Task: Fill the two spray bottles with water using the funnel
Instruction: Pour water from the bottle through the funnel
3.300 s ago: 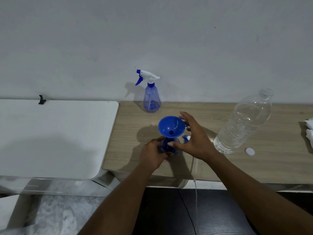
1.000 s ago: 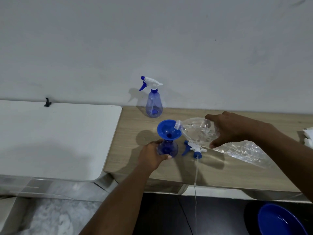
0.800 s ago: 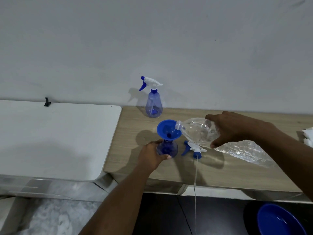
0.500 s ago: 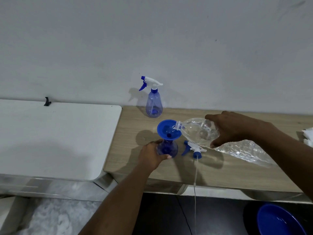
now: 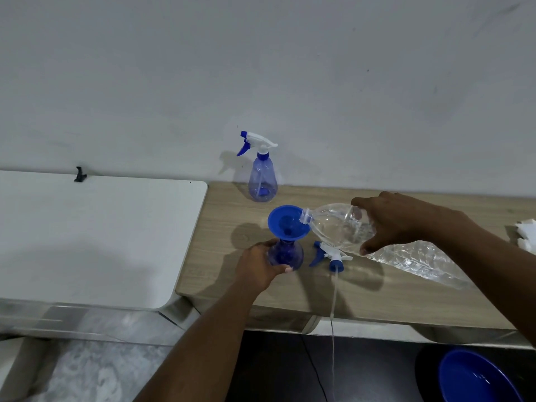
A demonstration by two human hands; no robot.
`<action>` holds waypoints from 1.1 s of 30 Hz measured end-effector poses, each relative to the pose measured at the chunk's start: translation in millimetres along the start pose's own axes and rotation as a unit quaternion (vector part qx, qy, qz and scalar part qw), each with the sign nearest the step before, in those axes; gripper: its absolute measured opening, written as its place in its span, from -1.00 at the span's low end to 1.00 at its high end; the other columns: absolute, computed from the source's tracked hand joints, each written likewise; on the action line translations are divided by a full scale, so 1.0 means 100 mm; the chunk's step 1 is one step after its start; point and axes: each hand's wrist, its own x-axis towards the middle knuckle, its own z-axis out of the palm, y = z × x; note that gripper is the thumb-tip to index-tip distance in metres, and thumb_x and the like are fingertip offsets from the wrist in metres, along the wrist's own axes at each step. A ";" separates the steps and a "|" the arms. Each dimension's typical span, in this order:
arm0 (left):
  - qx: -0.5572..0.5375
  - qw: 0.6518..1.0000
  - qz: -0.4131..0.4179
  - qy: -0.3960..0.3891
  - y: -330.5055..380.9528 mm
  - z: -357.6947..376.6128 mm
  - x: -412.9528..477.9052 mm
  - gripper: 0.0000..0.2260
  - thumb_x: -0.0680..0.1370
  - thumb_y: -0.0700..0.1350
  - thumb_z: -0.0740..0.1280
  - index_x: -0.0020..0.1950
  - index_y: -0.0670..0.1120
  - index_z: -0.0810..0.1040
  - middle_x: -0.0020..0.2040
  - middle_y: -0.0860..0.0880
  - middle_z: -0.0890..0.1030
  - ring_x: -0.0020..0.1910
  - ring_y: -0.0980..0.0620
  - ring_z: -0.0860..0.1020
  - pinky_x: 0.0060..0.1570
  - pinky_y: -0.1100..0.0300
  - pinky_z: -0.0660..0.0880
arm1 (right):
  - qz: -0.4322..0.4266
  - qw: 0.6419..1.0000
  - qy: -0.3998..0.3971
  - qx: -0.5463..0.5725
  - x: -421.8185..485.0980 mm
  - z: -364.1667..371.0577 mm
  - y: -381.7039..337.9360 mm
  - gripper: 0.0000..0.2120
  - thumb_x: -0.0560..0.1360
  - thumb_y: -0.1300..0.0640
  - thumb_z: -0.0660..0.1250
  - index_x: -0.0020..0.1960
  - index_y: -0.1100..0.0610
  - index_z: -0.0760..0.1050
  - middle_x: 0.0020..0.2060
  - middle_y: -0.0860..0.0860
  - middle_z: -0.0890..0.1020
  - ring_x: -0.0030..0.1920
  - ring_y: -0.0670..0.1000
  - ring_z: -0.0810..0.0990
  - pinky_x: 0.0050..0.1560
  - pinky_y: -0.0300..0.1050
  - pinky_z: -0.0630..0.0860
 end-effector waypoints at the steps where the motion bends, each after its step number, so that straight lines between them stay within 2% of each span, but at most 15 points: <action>1: 0.001 1.000 0.002 0.001 0.00 0.00 0.00 -0.36 0.25 0.08 0.63 0.29 0.04 0.59 0.16 0.05 0.66 0.11 0.06 0.61 0.12 0.18 0.50 | 0.001 1.000 -0.002 0.000 0.00 0.00 0.00 -0.08 0.22 -0.36 0.54 0.44 -0.05 0.27 0.10 -0.01 0.59 0.18 0.08 0.48 0.13 0.02 0.49; 4: -0.002 1.000 0.002 0.002 0.01 0.00 0.00 -0.38 0.24 0.08 0.63 0.28 0.06 0.59 0.15 0.06 0.66 0.10 0.07 0.60 0.10 0.22 0.48 | -0.001 1.000 0.000 -0.004 0.00 0.00 -0.01 -0.11 0.21 -0.37 0.53 0.40 -0.05 0.30 0.00 -0.06 0.55 0.14 0.07 0.49 0.10 0.02 0.49; 7: 0.000 1.000 -0.001 0.003 -0.01 0.01 0.00 -0.35 0.24 0.10 0.63 0.30 0.06 0.58 0.17 0.07 0.66 0.12 0.07 0.60 0.13 0.19 0.50 | -0.004 1.000 0.001 0.003 -0.01 0.00 -0.03 -0.13 0.23 -0.34 0.54 0.40 -0.04 0.31 -0.13 -0.14 0.43 0.09 0.04 0.47 -0.01 -0.04 0.43; 13: -0.005 1.000 0.001 0.003 -0.03 0.01 0.01 -0.34 0.23 0.09 0.64 0.31 0.04 0.58 0.18 0.05 0.65 0.13 0.06 0.60 0.17 0.15 0.51 | -0.010 1.000 0.005 0.009 0.00 0.03 -0.02 -0.09 0.23 -0.35 0.54 0.43 -0.02 0.29 -0.18 -0.19 0.38 0.07 0.02 0.44 -0.01 -0.07 0.40; 17: -0.011 1.000 -0.001 0.003 -0.03 0.02 0.02 -0.33 0.23 0.08 0.64 0.31 0.03 0.57 0.18 0.05 0.66 0.13 0.07 0.60 0.17 0.16 0.50 | -0.007 0.999 0.019 0.034 0.01 0.09 0.01 -0.10 0.22 -0.35 0.54 0.42 -0.04 0.29 -0.11 -0.14 0.46 0.02 0.01 0.41 -0.05 -0.08 0.38; 20: -0.012 1.000 -0.001 0.000 -0.04 0.03 0.02 -0.32 0.22 0.11 0.64 0.32 0.05 0.57 0.17 0.07 0.66 0.12 0.08 0.60 0.18 0.10 0.52 | -0.010 0.996 0.054 0.068 0.03 0.17 0.04 -0.05 0.21 -0.35 0.55 0.45 0.01 0.29 -0.22 -0.17 0.50 -0.07 0.01 0.44 -0.11 -0.08 0.39; 22: -0.019 1.000 0.002 -0.008 -0.05 0.03 0.02 -0.34 0.20 0.13 0.62 0.28 0.06 0.59 0.13 0.10 0.67 0.09 0.11 0.61 0.16 0.09 0.54 | -0.016 0.990 0.088 0.109 0.03 0.23 0.07 -0.13 0.19 -0.34 0.57 0.35 0.01 0.37 -0.28 -0.15 0.57 -0.14 0.02 0.53 -0.13 -0.05 0.48; 25: -0.030 0.999 0.001 -0.016 -0.10 0.06 0.04 -0.34 0.16 0.21 0.58 0.24 0.09 0.60 0.07 0.13 0.68 0.04 0.14 0.62 0.12 0.04 0.57 | -0.014 0.969 0.139 0.201 0.01 0.34 0.13 -0.32 0.18 -0.26 0.63 0.15 -0.03 0.44 -0.29 -0.09 0.66 -0.20 -0.05 0.64 -0.07 0.03 0.59; 28: -0.030 0.999 -0.002 -0.018 -0.13 0.07 0.05 -0.35 0.16 0.23 0.58 0.22 0.10 0.61 0.03 0.16 0.68 0.01 0.17 0.62 0.08 0.13 0.56 | 0.013 0.936 0.203 0.287 -0.01 0.44 0.19 -0.37 0.16 -0.21 0.65 0.08 -0.04 0.43 -0.25 -0.04 0.68 -0.21 -0.07 0.68 -0.08 0.03 0.63; 31: -0.030 0.999 0.003 -0.018 -0.12 0.07 0.05 -0.39 0.20 0.15 0.61 0.22 0.07 0.62 0.02 0.15 0.68 0.01 0.17 0.62 0.03 0.25 0.51 | 0.054 0.898 0.271 0.343 -0.04 0.53 0.22 -0.34 0.16 -0.23 0.63 0.10 -0.02 0.42 -0.18 -0.05 0.69 -0.16 -0.09 0.69 -0.13 -0.21 0.58; 33: -0.029 0.999 0.003 -0.015 -0.11 0.07 0.06 -0.39 0.21 0.13 0.62 0.24 0.06 0.62 0.05 0.13 0.68 0.03 0.16 0.61 0.06 0.23 0.51 | 0.073 0.871 0.323 0.363 -0.04 0.60 0.22 -0.34 0.19 -0.18 0.64 0.13 0.01 0.42 -0.13 -0.02 0.68 -0.13 -0.07 0.67 -0.14 -0.29 0.49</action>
